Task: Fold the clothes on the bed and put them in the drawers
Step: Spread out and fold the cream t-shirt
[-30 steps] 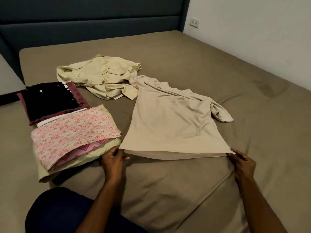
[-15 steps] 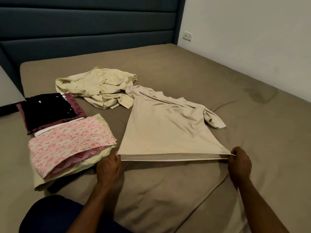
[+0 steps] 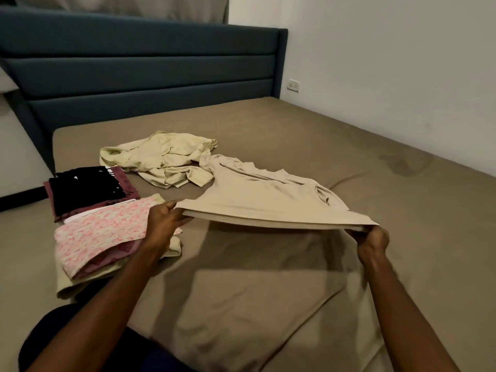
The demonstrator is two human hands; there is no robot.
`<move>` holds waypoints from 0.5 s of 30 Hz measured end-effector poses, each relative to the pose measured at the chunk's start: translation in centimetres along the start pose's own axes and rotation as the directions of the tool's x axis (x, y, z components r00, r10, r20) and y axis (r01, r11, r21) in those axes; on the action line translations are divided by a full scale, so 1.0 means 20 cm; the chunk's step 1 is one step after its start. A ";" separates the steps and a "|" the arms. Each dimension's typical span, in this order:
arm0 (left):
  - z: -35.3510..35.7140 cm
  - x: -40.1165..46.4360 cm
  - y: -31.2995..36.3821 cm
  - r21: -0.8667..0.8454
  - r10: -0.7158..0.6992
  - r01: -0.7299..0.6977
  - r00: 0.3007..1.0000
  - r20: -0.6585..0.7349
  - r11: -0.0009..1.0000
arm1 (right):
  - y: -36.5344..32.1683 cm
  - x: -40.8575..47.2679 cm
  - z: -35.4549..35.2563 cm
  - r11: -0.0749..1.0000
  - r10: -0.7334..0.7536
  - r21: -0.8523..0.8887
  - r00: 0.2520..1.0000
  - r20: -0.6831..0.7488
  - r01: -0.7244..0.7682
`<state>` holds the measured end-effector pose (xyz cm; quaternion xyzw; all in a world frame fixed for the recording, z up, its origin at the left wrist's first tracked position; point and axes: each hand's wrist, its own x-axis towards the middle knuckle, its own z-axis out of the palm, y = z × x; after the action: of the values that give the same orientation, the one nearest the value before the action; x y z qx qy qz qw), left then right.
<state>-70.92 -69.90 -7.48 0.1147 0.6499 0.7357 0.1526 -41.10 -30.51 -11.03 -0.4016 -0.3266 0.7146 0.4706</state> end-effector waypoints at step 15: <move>0.16 0.34 0.17 0.188 -0.415 0.412 0.909 -0.022 0.892 | -0.01 0.35 0.18 0.952 0.280 -0.143 0.959 0.049 -0.271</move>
<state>-76.34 -64.73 -3.99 -0.0052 0.7246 0.6204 0.3001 -45.95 -24.22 -11.10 -0.4496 -0.3308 0.7628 0.3264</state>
